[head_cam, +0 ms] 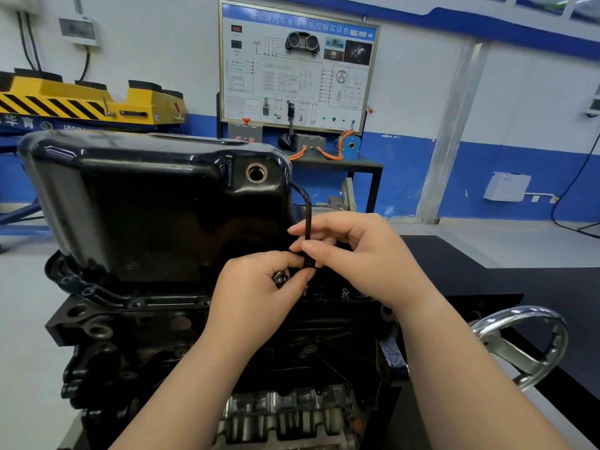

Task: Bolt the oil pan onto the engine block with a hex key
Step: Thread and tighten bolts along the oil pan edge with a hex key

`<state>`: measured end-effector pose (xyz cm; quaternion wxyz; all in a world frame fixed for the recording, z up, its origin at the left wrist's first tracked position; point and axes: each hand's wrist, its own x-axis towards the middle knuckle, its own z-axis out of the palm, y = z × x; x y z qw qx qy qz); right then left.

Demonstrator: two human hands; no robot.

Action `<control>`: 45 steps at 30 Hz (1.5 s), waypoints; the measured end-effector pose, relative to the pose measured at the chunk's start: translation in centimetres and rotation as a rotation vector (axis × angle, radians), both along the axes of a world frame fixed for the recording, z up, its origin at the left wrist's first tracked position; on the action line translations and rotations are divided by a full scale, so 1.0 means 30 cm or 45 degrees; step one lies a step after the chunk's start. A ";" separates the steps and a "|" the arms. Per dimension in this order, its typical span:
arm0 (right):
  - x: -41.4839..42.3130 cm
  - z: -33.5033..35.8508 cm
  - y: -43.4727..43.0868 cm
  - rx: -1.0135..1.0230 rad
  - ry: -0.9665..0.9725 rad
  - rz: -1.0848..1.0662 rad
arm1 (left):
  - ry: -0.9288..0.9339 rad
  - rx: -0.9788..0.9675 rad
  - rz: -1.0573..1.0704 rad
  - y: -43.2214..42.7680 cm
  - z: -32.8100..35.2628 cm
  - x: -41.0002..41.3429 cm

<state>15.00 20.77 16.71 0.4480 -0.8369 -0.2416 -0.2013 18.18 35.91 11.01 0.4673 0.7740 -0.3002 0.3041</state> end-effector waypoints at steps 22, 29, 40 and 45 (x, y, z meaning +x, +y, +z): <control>-0.002 0.005 0.004 0.055 0.058 0.022 | -0.007 -0.039 -0.020 0.001 -0.007 0.001; 0.005 0.003 0.001 0.048 0.029 0.004 | 0.043 -0.054 -0.030 0.000 0.000 -0.001; -0.004 0.009 0.000 0.099 0.075 0.062 | 0.048 -0.053 0.003 0.000 -0.003 0.004; 0.006 0.001 0.002 0.083 0.044 -0.006 | 0.068 -0.064 0.015 -0.001 -0.002 0.003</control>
